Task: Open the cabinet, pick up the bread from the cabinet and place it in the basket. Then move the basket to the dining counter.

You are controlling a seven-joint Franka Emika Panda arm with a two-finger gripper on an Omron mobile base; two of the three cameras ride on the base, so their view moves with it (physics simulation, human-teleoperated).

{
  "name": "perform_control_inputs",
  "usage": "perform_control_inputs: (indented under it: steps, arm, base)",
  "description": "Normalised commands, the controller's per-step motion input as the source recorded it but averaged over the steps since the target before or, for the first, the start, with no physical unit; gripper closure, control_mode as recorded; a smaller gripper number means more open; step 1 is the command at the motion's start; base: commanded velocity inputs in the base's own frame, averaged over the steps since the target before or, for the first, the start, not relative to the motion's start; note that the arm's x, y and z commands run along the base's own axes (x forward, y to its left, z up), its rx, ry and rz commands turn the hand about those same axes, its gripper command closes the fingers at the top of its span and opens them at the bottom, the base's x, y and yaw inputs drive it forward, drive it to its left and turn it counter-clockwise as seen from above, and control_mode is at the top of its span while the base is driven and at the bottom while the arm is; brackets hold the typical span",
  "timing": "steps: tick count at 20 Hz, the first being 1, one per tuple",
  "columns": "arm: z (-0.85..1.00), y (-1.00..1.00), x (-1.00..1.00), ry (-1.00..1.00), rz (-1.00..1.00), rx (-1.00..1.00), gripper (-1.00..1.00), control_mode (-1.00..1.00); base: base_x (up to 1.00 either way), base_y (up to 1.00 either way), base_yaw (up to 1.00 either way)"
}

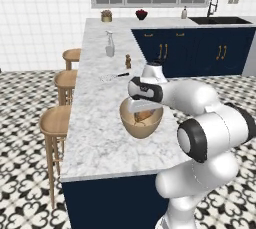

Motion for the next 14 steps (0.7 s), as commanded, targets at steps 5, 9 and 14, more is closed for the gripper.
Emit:
perform_control_inputs:
  steps: [5,9,14]
  arm:
    - [-0.22,0.09,0.49,0.0,0.06,-0.02,1.0,-1.0]
    - [-0.28,0.08,0.26,-0.01,0.08,-0.05,-1.0,-1.0]
    - [-0.16,0.0,0.02,-0.01,0.09,-0.04,-1.0,-1.0]
  base:
    - [0.0,0.0,0.0]
    - [0.0,0.0,0.0]
    - [0.0,0.0,0.0]
